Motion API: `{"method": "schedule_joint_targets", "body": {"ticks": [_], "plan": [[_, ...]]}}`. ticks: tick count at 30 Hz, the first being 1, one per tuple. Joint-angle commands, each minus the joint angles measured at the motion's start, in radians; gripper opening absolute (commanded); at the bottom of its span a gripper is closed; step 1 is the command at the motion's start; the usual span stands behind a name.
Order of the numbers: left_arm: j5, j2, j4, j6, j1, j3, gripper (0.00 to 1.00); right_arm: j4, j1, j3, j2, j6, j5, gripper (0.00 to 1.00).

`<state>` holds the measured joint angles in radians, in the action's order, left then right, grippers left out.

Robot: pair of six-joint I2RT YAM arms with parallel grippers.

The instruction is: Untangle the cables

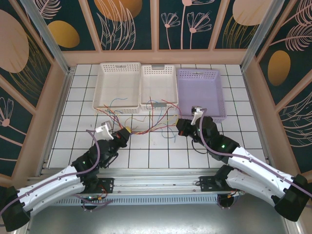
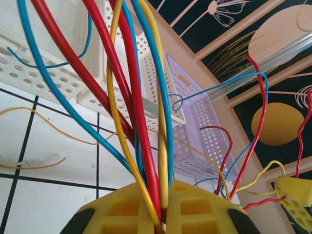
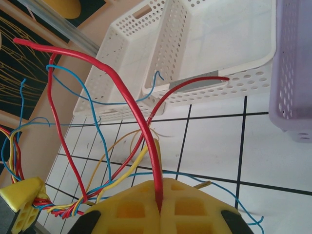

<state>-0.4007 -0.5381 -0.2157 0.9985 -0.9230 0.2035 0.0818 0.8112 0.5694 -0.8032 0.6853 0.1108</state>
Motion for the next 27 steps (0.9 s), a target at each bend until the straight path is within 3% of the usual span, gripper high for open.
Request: {"method": "schedule_joint_targets", "body": {"ticks": [1,8,12,22,24,27], "plan": [[-0.09,0.032,0.102,0.008,0.01,-0.025,0.0,0.061,-0.042,0.032,0.039,-0.032,0.125,0.0],[-0.133,0.192,0.183,0.046,0.01,-0.048,0.0,0.107,-0.091,0.014,0.08,-0.037,0.124,0.0],[-0.077,0.255,0.103,0.051,0.01,-0.074,0.0,0.081,-0.107,-0.013,0.088,-0.035,0.07,0.0],[-0.024,0.139,0.02,0.053,0.01,-0.045,0.0,-0.037,-0.11,-0.044,0.093,-0.044,-0.074,0.0],[-0.005,0.094,-0.023,0.069,0.011,-0.057,0.1,-0.065,-0.11,-0.048,0.093,-0.043,-0.091,0.0],[0.019,0.021,-0.07,0.089,0.01,-0.064,0.17,-0.085,-0.11,-0.044,0.09,-0.049,-0.091,0.0]]}}
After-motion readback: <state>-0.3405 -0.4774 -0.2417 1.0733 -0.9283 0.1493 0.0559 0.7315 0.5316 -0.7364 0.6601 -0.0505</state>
